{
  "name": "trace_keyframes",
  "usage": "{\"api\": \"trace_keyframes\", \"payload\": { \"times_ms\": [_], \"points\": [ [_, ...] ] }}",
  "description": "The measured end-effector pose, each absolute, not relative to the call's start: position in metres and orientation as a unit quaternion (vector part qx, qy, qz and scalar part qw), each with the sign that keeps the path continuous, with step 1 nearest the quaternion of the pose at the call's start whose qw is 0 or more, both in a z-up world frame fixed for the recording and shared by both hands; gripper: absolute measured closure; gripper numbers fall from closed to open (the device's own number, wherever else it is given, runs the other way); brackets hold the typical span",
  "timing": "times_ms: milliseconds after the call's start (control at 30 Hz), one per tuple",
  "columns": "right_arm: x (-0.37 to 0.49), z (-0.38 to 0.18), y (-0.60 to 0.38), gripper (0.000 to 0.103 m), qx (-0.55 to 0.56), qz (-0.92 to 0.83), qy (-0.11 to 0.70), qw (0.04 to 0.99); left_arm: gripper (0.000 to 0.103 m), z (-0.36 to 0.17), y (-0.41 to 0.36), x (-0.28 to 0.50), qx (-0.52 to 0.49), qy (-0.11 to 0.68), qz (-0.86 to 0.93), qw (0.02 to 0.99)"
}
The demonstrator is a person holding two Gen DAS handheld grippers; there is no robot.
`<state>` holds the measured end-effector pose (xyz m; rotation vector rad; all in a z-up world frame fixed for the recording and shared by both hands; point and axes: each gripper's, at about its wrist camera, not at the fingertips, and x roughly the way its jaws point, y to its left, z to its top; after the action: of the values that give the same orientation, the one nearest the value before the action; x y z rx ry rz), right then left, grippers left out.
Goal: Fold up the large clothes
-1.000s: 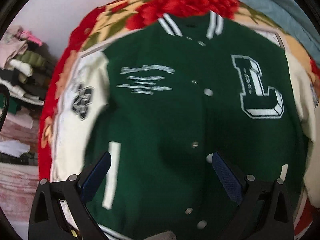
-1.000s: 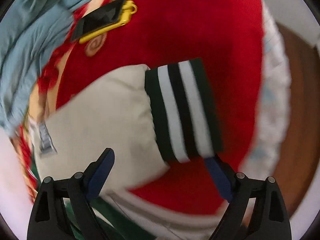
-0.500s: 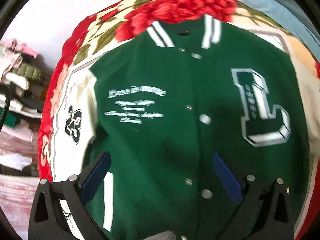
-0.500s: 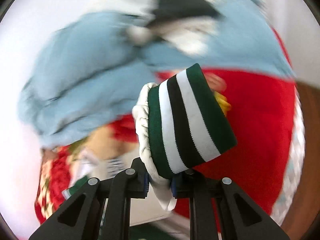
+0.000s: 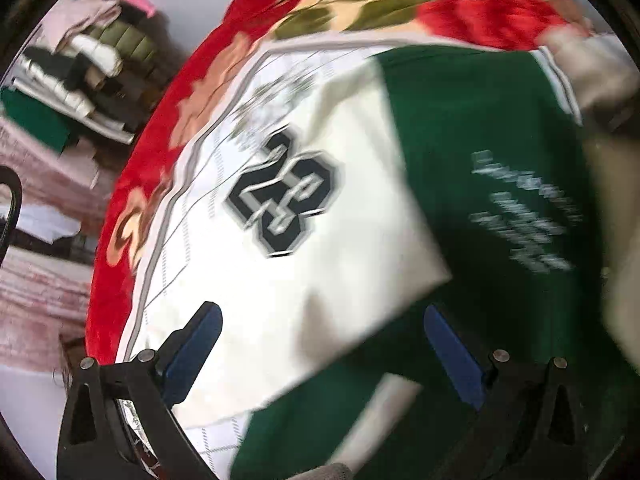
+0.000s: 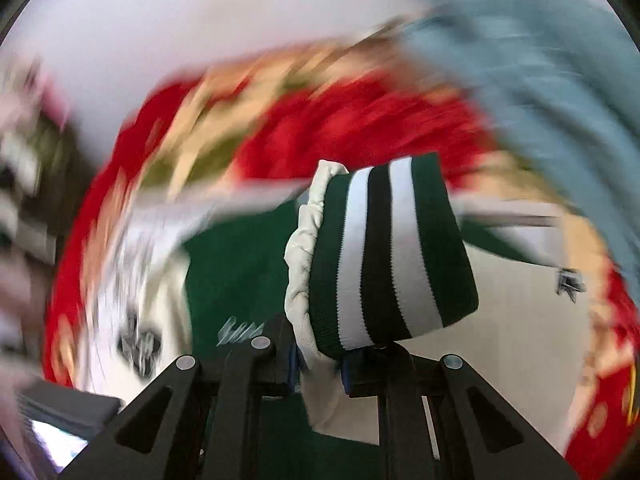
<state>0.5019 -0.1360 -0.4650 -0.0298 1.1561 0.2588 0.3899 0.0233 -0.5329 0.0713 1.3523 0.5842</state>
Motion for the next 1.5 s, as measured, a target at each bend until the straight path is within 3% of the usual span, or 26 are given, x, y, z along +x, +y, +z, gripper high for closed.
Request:
{"api": "trace_keyframes", "payload": {
  "times_ms": [100, 167, 200, 267, 333, 367, 500, 700, 733, 767, 833, 900, 967, 1200, 1400, 1433, 1467, 1500],
  "points": [
    [0.493, -0.534, -0.082, 0.086, -0.061, 0.157, 0.597, 0.784, 0.000, -0.550, 0.061, 0.376, 0.008, 0.630, 0.284, 0.723],
    [0.488, -0.560, -0.076, 0.077, -0.031, 0.165, 0.633, 0.756, 0.000, -0.551, 0.076, 0.368, 0.005, 0.630, 0.286, 0.722],
    [0.483, -0.561, -0.083, 0.073, -0.016, 0.167, 0.633, 0.756, 0.000, -0.548, 0.083, 0.361, -0.008, 0.629, 0.286, 0.723],
    [0.472, -0.548, -0.106, 0.054, 0.042, 0.177, 0.624, 0.760, 0.000, -0.540, 0.098, 0.343, -0.046, 0.629, 0.280, 0.723],
    [0.459, -0.532, -0.131, 0.043, 0.075, 0.169, 0.614, 0.767, 0.000, -0.527, 0.118, 0.320, -0.093, 0.634, 0.274, 0.718],
    [0.455, -0.527, -0.138, 0.043, 0.080, 0.163, 0.613, 0.769, 0.000, -0.522, 0.127, 0.305, -0.122, 0.635, 0.271, 0.713],
    [0.427, -0.510, -0.180, 0.043, 0.118, 0.122, 0.626, 0.761, 0.000, -0.523, 0.164, 0.239, -0.260, 0.638, 0.267, 0.673],
    [0.390, -0.510, -0.198, 0.043, 0.123, 0.091, 0.652, 0.743, 0.007, -0.600, 0.227, 0.154, -0.541, 0.551, 0.284, 0.569],
    [0.382, -0.516, -0.193, 0.043, 0.114, 0.085, 0.655, 0.742, 0.012, -0.608, 0.234, 0.149, -0.565, 0.529, 0.290, 0.562],
    [0.378, -0.519, -0.188, 0.043, 0.109, 0.082, 0.656, 0.742, 0.025, -0.618, 0.245, 0.143, -0.587, 0.505, 0.311, 0.551],
    [0.369, -0.527, -0.179, 0.043, 0.109, 0.078, 0.660, 0.739, 0.033, -0.623, 0.261, 0.143, -0.600, 0.469, 0.341, 0.552],
    [0.365, -0.530, -0.170, 0.043, 0.108, 0.075, 0.664, 0.736, 0.078, -0.616, 0.278, 0.152, -0.571, 0.454, 0.378, 0.570],
    [0.364, -0.530, -0.161, 0.043, 0.105, 0.075, 0.665, 0.736, 0.084, -0.608, 0.296, 0.169, -0.543, 0.446, 0.384, 0.599],
    [0.389, -0.512, -0.114, 0.043, 0.052, 0.090, 0.642, 0.760, 0.087, -0.598, 0.398, 0.250, -0.458, 0.435, 0.377, 0.677],
    [0.443, -0.527, -0.035, 0.042, -0.084, 0.091, 0.601, 0.790, 0.087, -0.606, 0.450, 0.313, -0.419, 0.444, 0.351, 0.710],
    [0.450, -0.534, -0.024, 0.051, -0.099, 0.096, 0.595, 0.792, 0.085, -0.606, 0.453, 0.310, -0.418, 0.447, 0.348, 0.710],
    [0.455, -0.537, -0.012, 0.083, -0.118, 0.099, 0.583, 0.798, 0.081, -0.608, 0.455, 0.316, -0.419, 0.450, 0.344, 0.709],
    [0.460, -0.538, 0.002, 0.083, -0.146, 0.096, 0.572, 0.801, 0.078, -0.607, 0.457, 0.304, -0.422, 0.450, 0.340, 0.710]
  ]
}}
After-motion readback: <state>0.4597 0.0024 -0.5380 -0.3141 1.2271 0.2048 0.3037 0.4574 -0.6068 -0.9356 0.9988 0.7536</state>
